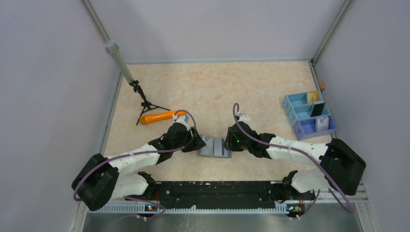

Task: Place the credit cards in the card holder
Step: Insert the credit card into the card holder.

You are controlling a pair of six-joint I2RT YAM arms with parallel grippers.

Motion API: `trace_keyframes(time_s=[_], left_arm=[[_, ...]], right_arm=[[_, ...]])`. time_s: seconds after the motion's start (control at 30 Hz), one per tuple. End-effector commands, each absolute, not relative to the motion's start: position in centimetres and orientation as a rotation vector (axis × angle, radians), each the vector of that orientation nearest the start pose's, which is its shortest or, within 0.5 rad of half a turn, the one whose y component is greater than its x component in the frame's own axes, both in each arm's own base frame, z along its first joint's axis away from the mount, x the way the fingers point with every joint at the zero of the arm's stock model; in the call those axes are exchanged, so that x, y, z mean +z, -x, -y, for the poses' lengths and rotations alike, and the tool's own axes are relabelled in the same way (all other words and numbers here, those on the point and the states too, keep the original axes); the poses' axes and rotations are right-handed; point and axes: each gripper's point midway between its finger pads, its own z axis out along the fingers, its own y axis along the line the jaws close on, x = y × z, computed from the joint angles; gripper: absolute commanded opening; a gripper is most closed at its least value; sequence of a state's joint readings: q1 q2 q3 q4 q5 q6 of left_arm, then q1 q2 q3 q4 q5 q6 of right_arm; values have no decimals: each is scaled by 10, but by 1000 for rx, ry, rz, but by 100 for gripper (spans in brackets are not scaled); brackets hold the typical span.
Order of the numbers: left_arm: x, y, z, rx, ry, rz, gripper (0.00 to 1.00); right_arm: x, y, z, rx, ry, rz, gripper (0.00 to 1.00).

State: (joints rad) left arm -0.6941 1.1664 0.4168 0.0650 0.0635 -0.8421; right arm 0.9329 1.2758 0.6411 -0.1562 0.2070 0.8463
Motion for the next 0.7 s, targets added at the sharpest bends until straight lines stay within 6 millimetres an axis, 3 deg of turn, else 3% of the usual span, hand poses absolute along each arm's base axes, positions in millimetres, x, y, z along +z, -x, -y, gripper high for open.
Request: trace_keyframes(time_s=[0.0, 0.23, 0.4, 0.67], left_arm=[[60, -218, 228, -818, 131, -2394, 61], [59, -216, 227, -808, 106, -2396, 64], [56, -213, 240, -899, 102, -2407, 58], [50, -212, 243, -908, 104, -2422, 26]], right_arm=[[55, -202, -276, 662, 7, -2468, 34], [37, -201, -272, 625, -30, -2511, 32], [31, -202, -271, 623, -48, -2519, 29], [24, -200, -279, 680, -57, -2526, 24]])
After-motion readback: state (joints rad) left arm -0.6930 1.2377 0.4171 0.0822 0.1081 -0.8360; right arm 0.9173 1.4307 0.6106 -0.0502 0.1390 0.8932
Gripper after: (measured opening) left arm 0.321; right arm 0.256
